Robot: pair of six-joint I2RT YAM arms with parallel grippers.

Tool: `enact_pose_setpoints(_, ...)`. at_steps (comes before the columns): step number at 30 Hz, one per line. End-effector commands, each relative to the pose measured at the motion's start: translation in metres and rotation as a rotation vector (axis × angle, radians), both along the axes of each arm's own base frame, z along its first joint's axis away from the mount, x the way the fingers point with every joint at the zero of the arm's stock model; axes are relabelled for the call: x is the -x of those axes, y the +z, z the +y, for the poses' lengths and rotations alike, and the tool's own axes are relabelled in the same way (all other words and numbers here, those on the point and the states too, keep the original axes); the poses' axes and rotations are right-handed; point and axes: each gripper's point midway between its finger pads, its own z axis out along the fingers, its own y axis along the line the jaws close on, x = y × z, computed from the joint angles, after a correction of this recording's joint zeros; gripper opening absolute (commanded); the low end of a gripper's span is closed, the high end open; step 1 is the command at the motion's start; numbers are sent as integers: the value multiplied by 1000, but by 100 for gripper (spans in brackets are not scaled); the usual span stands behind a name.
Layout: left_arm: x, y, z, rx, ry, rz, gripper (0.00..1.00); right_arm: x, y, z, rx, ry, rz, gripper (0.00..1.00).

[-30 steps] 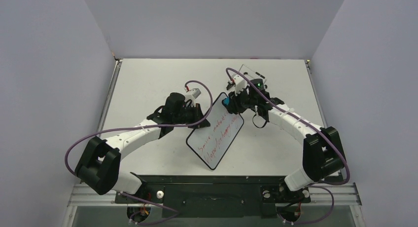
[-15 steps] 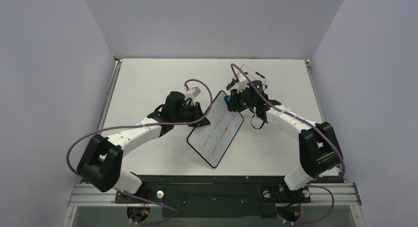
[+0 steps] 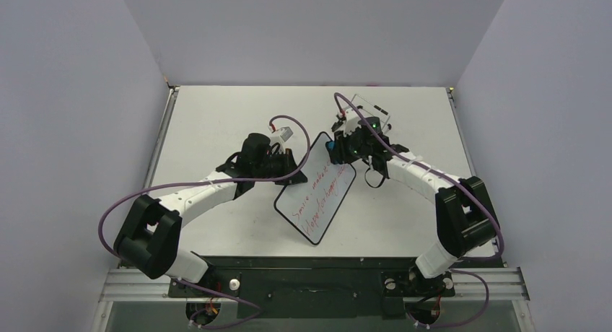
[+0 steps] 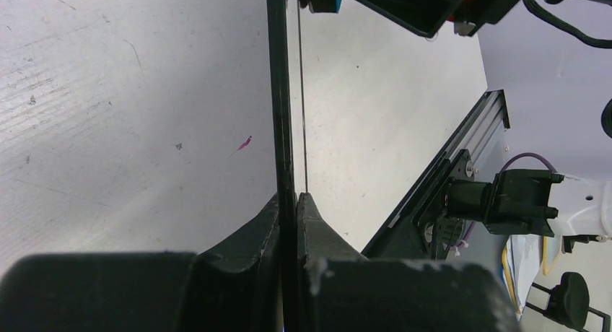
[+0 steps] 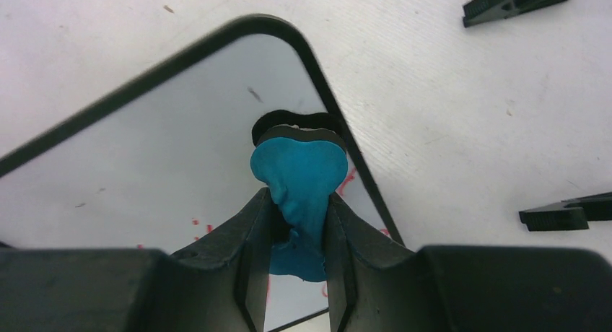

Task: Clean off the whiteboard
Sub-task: Erase the whiteboard at the center of the board.

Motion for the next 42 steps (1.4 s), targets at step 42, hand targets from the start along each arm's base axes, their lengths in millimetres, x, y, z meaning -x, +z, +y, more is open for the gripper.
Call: enact_pose_setpoints(42, -41, 26, 7, 171, -35, 16, 0, 145, 8, 84, 414, 861, -344, 0)
